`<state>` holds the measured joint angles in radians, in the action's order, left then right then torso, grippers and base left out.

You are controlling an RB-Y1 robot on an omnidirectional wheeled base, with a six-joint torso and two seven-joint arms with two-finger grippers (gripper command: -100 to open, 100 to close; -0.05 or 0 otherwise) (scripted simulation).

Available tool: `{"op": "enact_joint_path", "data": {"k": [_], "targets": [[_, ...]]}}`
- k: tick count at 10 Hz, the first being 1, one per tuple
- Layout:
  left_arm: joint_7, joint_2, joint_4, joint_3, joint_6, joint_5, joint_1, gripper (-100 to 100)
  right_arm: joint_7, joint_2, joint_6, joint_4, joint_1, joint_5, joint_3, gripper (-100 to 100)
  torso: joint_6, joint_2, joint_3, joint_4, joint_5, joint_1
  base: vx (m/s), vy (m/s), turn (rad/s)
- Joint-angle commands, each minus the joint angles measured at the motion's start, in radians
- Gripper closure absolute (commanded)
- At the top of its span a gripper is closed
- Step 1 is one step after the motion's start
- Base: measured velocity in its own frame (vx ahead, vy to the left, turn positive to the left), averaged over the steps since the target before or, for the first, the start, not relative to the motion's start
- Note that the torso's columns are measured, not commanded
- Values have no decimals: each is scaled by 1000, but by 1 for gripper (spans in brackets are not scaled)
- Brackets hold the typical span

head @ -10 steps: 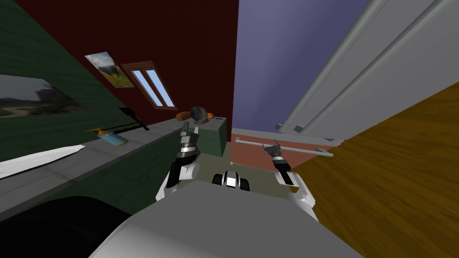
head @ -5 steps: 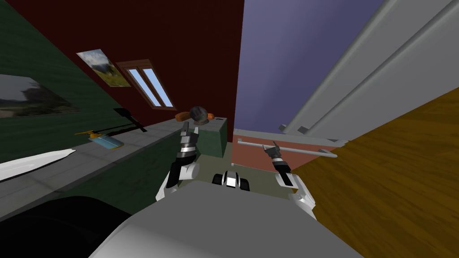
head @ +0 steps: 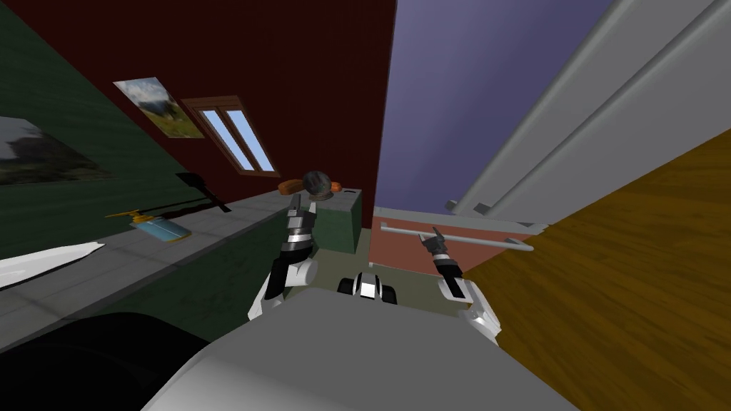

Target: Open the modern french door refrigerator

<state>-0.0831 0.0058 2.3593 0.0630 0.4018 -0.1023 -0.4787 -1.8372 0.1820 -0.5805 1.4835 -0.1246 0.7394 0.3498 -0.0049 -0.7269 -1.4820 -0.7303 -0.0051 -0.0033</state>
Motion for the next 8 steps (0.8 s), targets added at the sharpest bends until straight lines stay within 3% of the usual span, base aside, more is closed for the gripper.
{"op": "enact_joint_path", "data": {"k": [1,2,5,7,8], "targets": [[0,0,0,0,0,0,0,0,-77,-47,-5,-38,-5,41,14,-100,-1,3,-1,2,-1,0,27,73,-19],[0,0,0,0,0,0,0,0,-87,-47,-5,-38,-5,41,14,-100,-1,4,-2,2,-1,1,29,69,23],[0,0,0,0,0,0,0,0,-164,-132,-13,-67,-6,76,32,-100,3,-7,4,-6,4,2,42,50,-13],[0,0,0,0,0,0,0,0,-190,-195,-16,-76,-6,87,38,-100,5,-13,7,-8,5,3,27,41,-12],[0,0,0,0,0,0,0,0,-190,-206,-16,-76,-6,87,38,-100,5,-13,7,-8,5,3,12,17,-2]]}}
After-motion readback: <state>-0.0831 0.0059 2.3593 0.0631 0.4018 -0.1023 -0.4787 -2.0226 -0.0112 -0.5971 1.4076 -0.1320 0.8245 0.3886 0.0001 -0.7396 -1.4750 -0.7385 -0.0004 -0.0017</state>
